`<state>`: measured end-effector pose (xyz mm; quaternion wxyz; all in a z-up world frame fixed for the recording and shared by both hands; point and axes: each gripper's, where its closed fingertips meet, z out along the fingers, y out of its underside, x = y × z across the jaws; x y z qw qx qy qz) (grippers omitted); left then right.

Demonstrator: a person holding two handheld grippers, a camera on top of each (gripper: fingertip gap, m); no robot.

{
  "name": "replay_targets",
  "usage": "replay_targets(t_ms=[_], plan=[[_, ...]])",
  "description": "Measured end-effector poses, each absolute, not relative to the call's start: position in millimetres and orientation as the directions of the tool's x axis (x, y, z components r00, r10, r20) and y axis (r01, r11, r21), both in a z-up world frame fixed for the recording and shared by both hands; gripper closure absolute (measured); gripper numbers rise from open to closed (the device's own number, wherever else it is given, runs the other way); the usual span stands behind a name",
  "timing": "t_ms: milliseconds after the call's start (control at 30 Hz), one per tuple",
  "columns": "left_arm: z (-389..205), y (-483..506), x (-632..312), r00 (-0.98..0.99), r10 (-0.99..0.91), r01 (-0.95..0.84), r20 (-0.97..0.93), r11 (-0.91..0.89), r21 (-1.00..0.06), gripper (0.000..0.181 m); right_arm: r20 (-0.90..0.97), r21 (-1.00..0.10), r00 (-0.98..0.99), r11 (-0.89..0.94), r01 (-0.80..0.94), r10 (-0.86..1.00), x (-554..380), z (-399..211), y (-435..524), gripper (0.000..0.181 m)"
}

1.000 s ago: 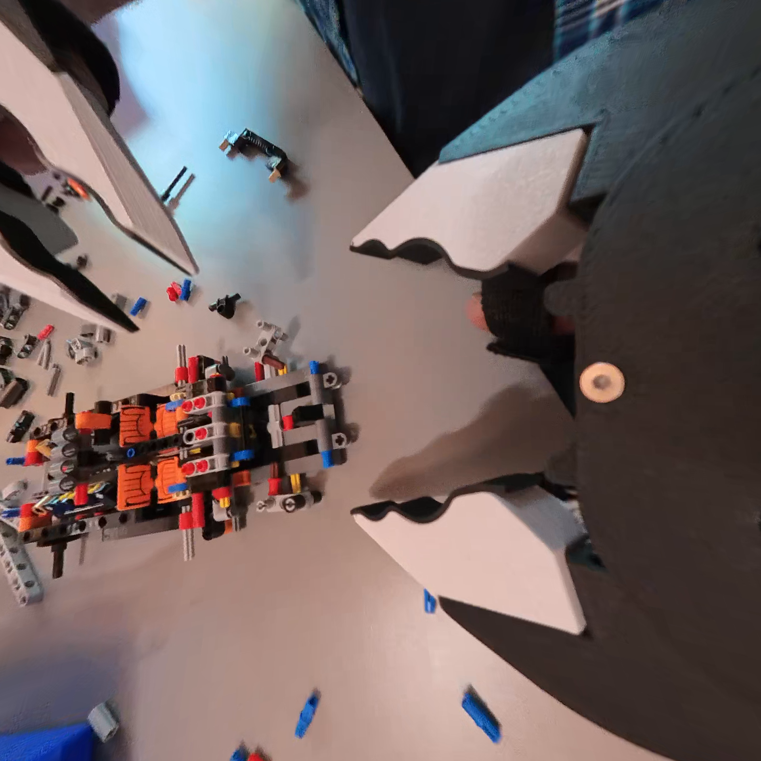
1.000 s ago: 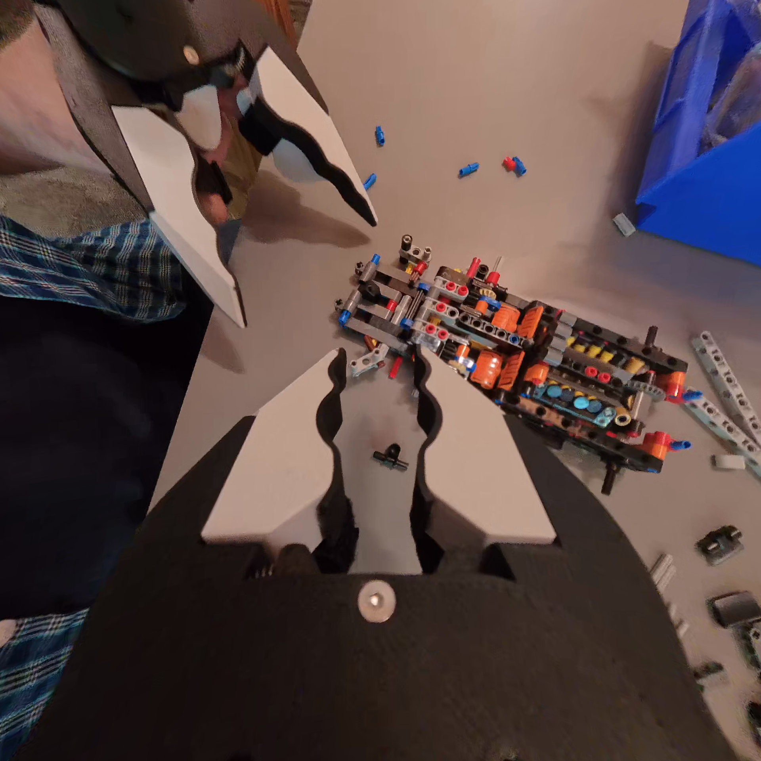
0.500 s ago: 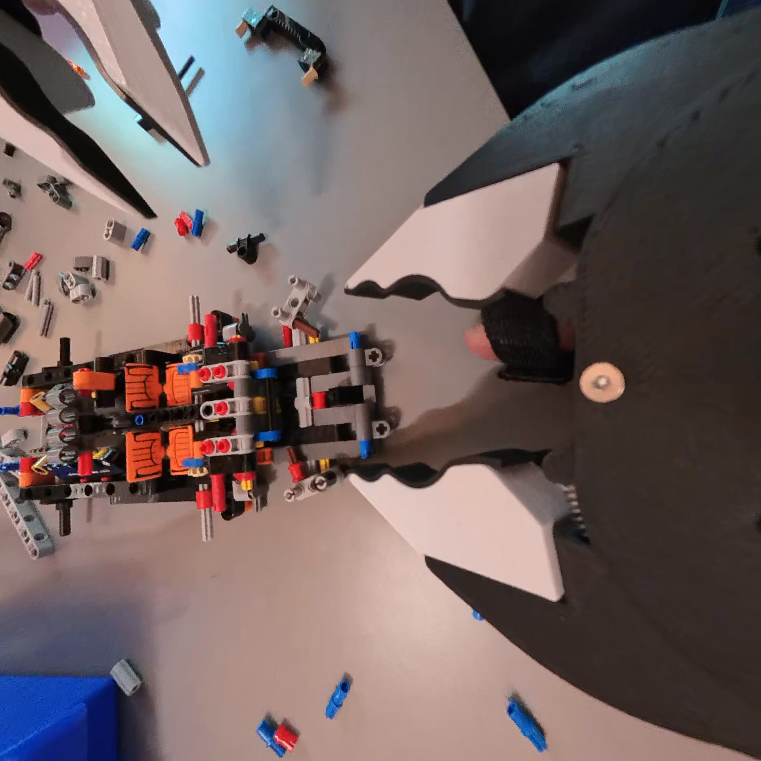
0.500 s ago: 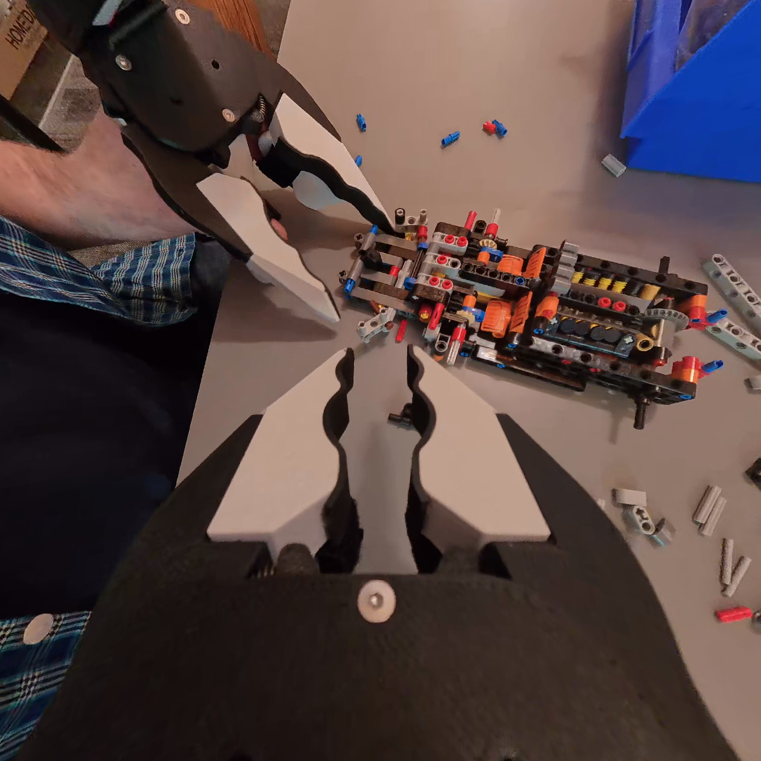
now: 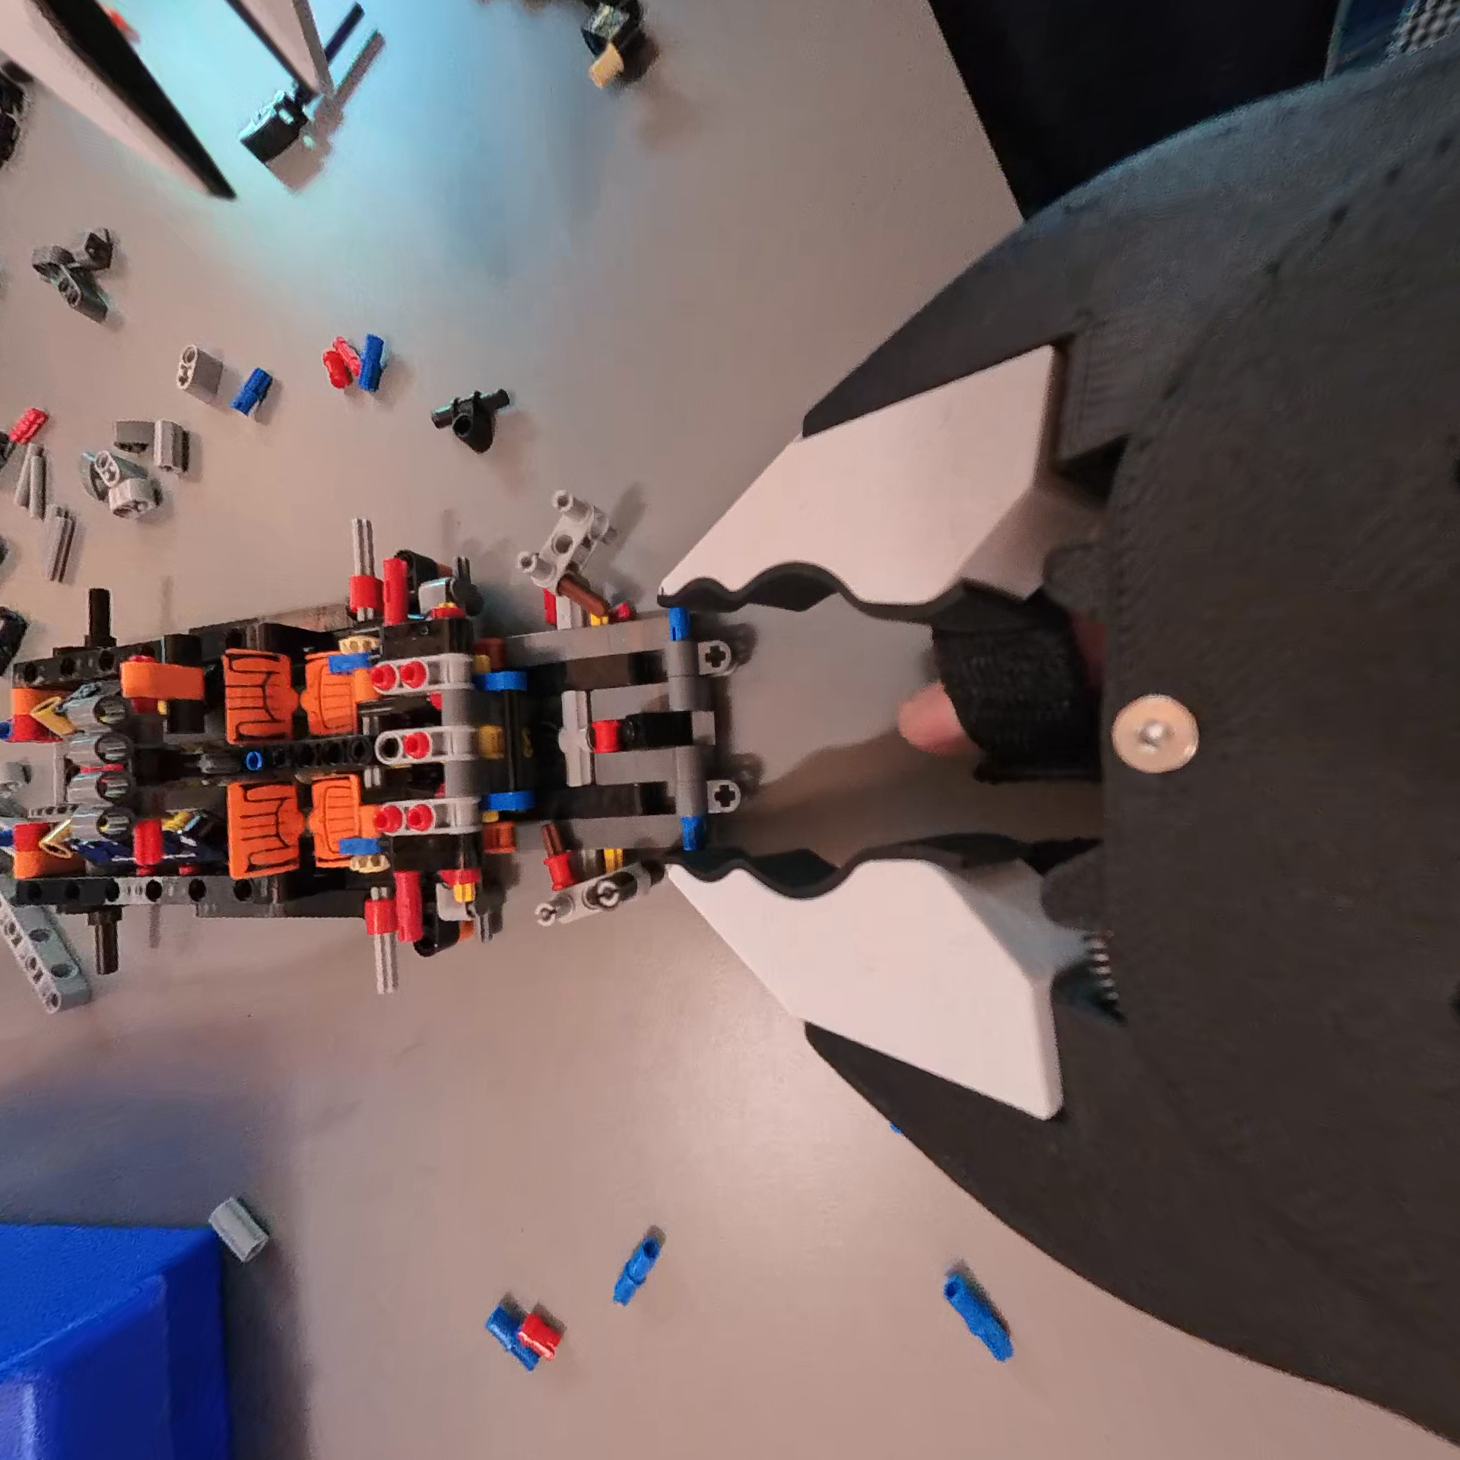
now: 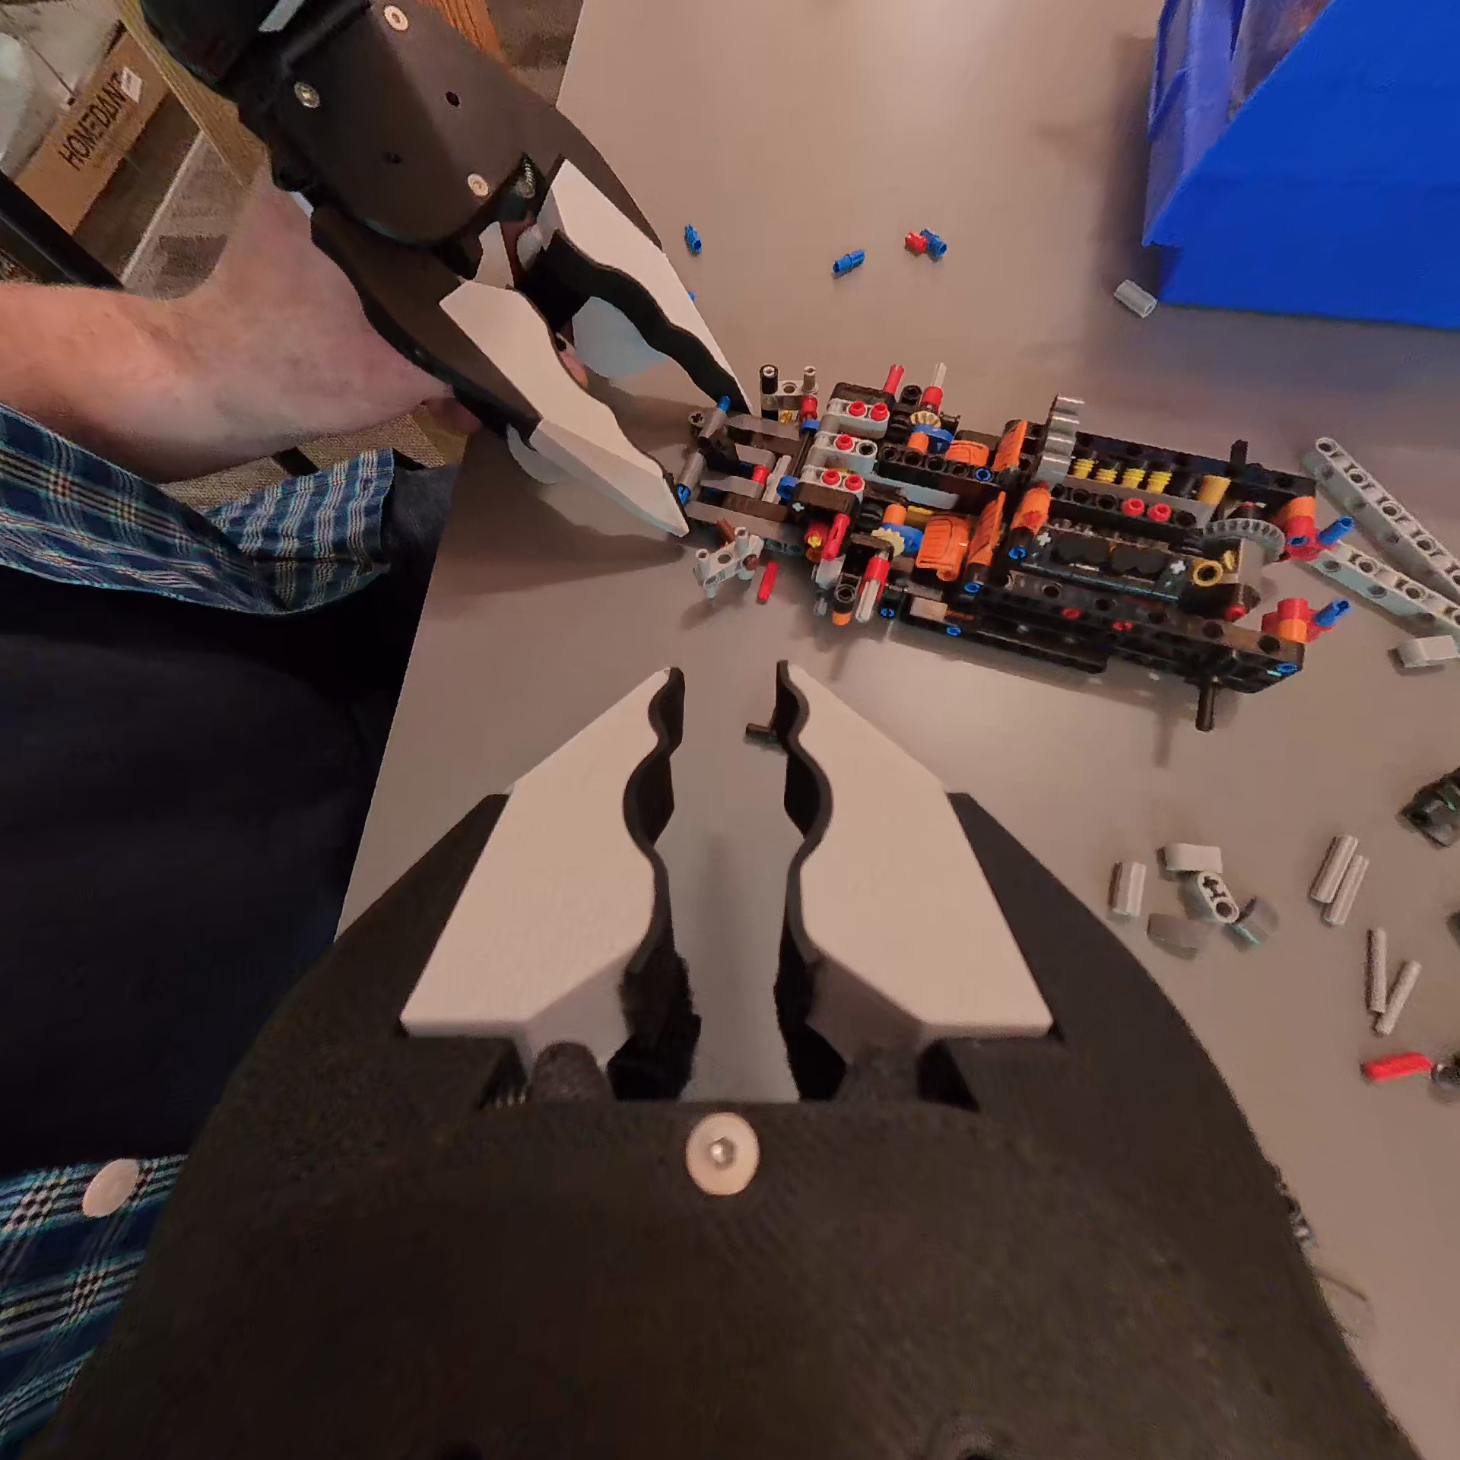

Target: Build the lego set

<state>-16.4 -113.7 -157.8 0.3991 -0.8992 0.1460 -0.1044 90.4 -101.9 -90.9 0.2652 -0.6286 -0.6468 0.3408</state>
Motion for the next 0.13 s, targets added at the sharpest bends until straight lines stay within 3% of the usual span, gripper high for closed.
replay_targets(t_ms=[33,133], plan=[[-157.2,-113.2,-17.3,0.936,-0.345,-0.181,0.068,-0.639,-0.747,0.122,-0.086,-0.776,-0.067,-0.024,0.630,0.994,92.9,-90.7,-101.6,0.161],[-152.5,-110.7,-19.9,0.938,-0.342,-0.189,0.054,-0.637,-0.747,0.122,-0.089,-0.781,-0.064,-0.030,0.624,0.994,100.4,-90.9,-101.1,0.161]])
